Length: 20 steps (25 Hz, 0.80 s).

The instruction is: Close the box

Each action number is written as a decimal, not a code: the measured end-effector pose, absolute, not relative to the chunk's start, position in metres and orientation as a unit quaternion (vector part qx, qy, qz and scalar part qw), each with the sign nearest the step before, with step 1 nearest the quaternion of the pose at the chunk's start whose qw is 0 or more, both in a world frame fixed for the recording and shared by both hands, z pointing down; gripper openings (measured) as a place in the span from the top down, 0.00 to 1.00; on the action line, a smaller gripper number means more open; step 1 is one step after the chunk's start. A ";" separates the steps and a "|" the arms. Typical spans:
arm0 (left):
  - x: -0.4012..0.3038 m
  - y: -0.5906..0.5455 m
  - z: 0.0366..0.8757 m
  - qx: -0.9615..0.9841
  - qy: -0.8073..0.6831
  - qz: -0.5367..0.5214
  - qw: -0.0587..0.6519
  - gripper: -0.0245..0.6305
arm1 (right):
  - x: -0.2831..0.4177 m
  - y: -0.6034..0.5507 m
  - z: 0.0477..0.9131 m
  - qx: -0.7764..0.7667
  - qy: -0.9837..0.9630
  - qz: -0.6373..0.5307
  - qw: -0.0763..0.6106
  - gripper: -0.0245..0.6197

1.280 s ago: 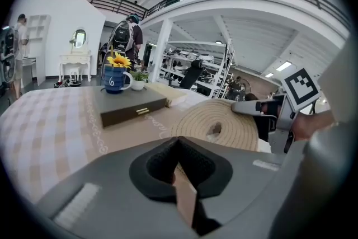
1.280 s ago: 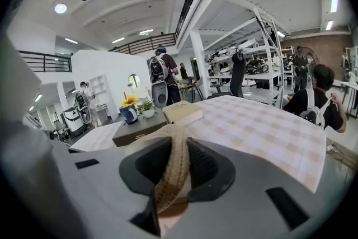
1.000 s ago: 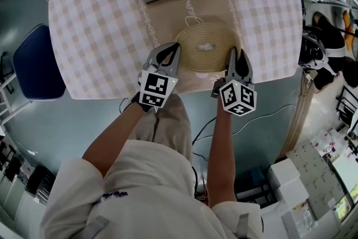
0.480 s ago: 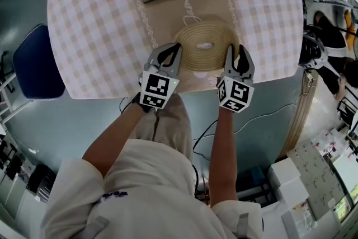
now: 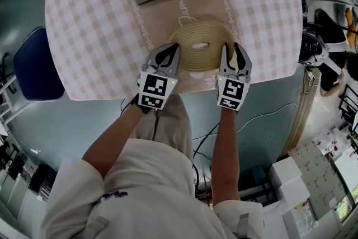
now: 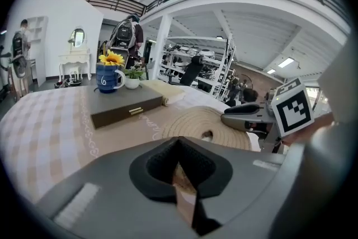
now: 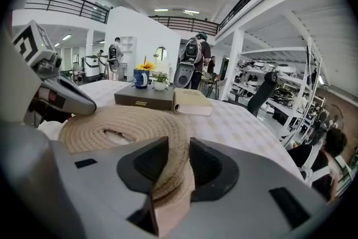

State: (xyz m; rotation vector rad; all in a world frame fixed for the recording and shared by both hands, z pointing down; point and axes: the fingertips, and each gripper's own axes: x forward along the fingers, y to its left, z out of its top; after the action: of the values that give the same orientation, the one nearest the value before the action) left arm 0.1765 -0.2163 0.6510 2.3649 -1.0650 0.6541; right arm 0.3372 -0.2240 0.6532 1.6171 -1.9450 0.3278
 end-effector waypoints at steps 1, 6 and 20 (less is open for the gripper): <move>0.177 -0.217 0.651 0.859 -0.389 0.239 0.233 0.96 | 0.338 -0.224 0.654 0.605 -0.730 0.124 0.293 0.77; 0.179 -0.217 0.654 0.860 -0.384 0.254 0.222 0.96 | 0.339 -0.224 0.657 0.608 -0.718 0.146 0.305 0.77; 0.167 -0.223 0.653 0.845 -0.418 0.246 0.225 0.96 | 0.339 -0.223 0.657 0.595 -0.727 0.193 0.284 0.77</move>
State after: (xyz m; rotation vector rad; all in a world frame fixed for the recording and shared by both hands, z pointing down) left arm 0.1669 -0.2227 0.6527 2.3319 -1.1530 0.6787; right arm 0.3389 -0.2231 0.6567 1.5923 -1.9446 0.5160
